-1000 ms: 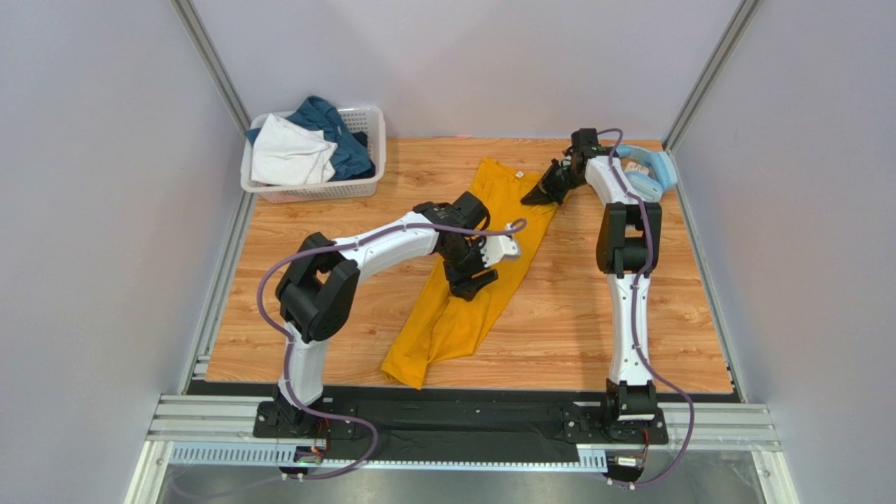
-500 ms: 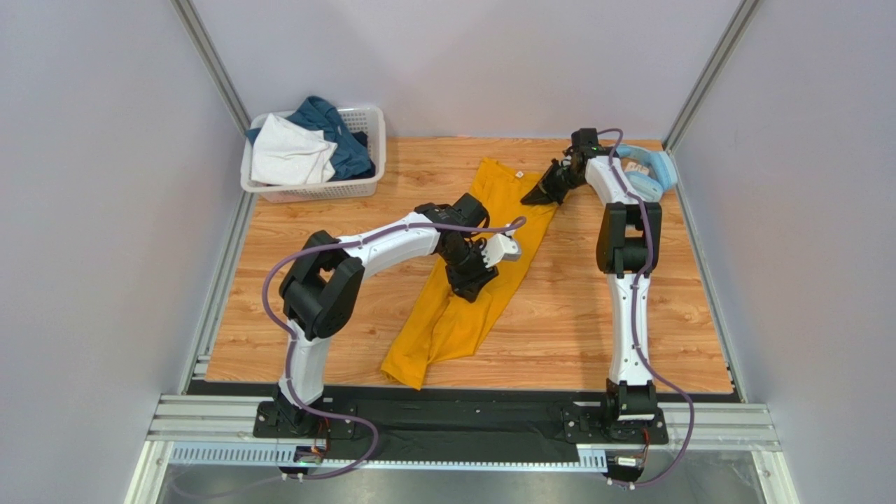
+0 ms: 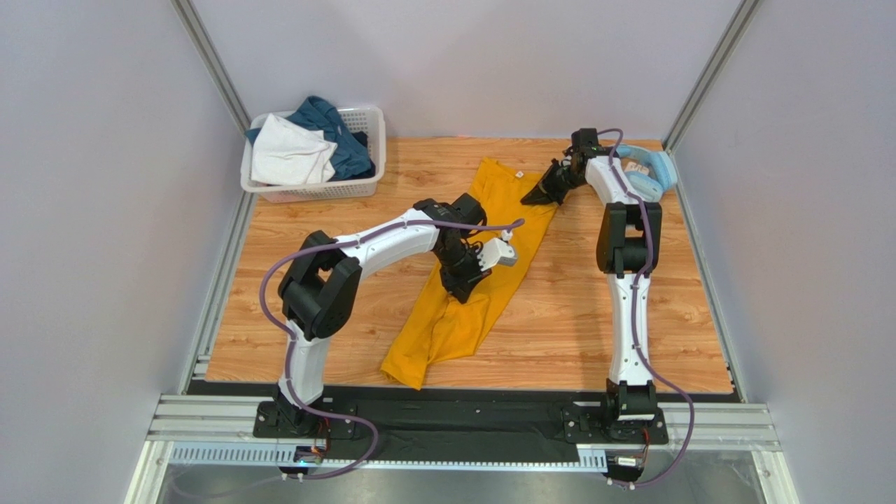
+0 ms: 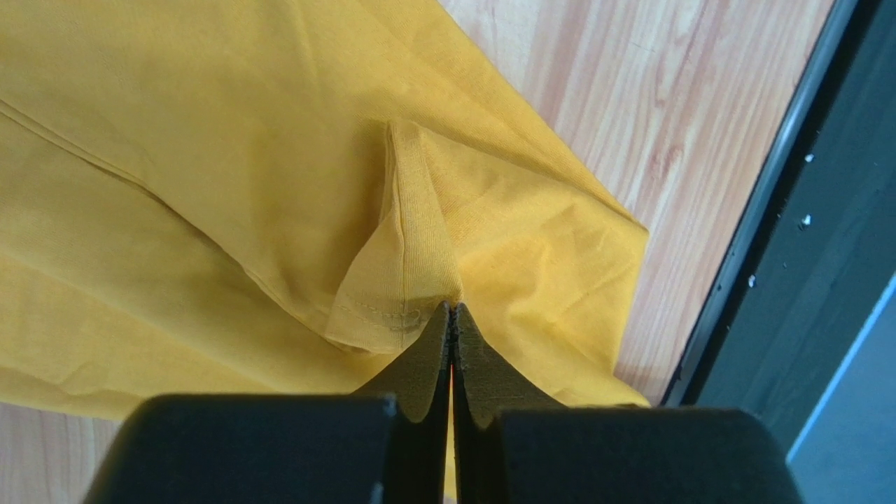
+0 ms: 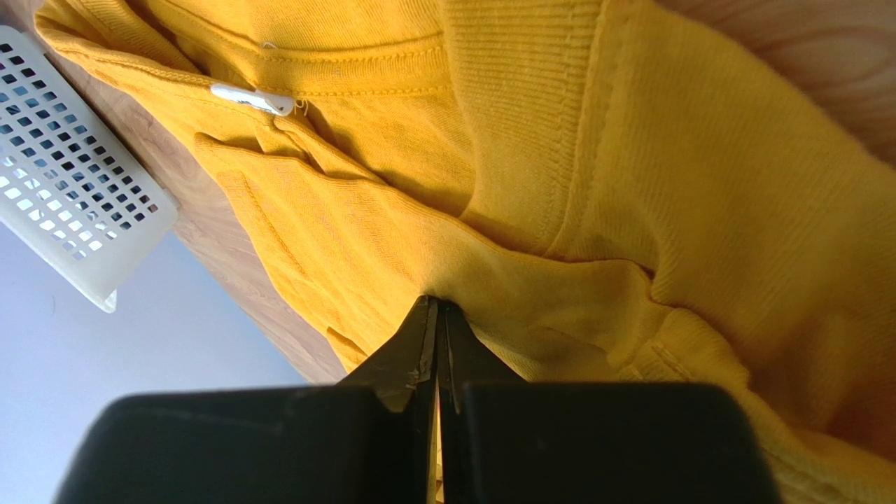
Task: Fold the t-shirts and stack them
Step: Fold the tshirt
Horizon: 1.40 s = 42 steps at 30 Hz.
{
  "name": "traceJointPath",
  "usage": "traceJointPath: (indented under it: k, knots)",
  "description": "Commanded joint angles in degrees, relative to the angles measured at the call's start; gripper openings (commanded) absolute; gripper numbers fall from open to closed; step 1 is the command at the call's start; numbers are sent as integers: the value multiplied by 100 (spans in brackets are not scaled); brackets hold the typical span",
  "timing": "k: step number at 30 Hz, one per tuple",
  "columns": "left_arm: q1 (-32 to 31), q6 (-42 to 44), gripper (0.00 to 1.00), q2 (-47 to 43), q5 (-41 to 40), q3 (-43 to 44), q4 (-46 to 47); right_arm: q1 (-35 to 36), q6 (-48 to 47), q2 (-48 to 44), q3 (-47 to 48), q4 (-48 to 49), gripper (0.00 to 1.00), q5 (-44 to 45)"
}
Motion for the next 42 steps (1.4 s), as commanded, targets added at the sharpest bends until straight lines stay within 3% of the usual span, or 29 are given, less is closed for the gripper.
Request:
traceJointPath:
  k: [1, 3, 9, 11, 18, 30, 34, 37, 39, 41, 42]
  knots:
    - [-13, 242, 0, -465, 336, 165, -485, -25, -102, 138, -212, -55, 0, 444]
    - [-31, 329, 0, -518, 677, 218, -931, -25, -102, 112, -212, -54, 0, 462]
    - [-523, 2199, 0, -465, 1566, 789, -3925, -253, -14, 252, 130, -63, 0, 480]
    - [-698, 2562, 0, -561, 1611, 711, -4395, -306, 21, 383, 392, -98, 0, 497]
    - [-1094, 2712, 0, -1203, 1251, -28, -4388, -526, 354, 832, 1131, 111, 0, 488]
    - [-1130, 2984, 0, -747, 1145, -739, -4388, -754, 1628, 1351, 1853, 1947, 0, -152]
    - [-1130, 3055, 3, -151, 1216, -539, -4388, -632, 1349, 1255, 1871, 1924, 0, -303]
    - [-1104, 2984, 3, -227, 1321, -117, -4388, -526, 841, 992, 1809, 1607, 0, -146]
    - [-928, 3002, 2, -455, 1522, 382, -4379, -465, 646, 588, 1634, 1458, 20, -66]
    - [-448, 2984, 2, -693, 1977, 744, -4371, -307, 356, 185, 1616, 1222, 35, -30]
    - [-244, 2784, 2, -728, 2059, 980, -4284, -245, 251, 34, 1616, 1133, 38, -13]
